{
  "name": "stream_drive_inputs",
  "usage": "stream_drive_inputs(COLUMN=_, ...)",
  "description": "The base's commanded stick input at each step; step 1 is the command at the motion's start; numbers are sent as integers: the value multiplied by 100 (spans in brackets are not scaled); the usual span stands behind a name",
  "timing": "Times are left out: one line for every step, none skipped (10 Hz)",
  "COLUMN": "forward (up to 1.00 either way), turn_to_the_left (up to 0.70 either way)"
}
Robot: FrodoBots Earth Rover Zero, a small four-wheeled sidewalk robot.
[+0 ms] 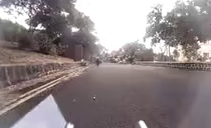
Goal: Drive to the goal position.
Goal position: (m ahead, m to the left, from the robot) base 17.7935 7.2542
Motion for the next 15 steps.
stream_drive_inputs(forward=45, turn_to_the_left=0)
stream_drive_inputs(forward=45, turn_to_the_left=0)
stream_drive_inputs(forward=45, turn_to_the_left=0)
stream_drive_inputs(forward=45, turn_to_the_left=0)
stream_drive_inputs(forward=45, turn_to_the_left=0)
stream_drive_inputs(forward=45, turn_to_the_left=0)
stream_drive_inputs(forward=45, turn_to_the_left=0)
stream_drive_inputs(forward=45, turn_to_the_left=0)
stream_drive_inputs(forward=45, turn_to_the_left=0)
stream_drive_inputs(forward=45, turn_to_the_left=0)
stream_drive_inputs(forward=45, turn_to_the_left=0)
stream_drive_inputs(forward=45, turn_to_the_left=0)
stream_drive_inputs(forward=45, turn_to_the_left=0)
stream_drive_inputs(forward=45, turn_to_the_left=0)
stream_drive_inputs(forward=45, turn_to_the_left=0)
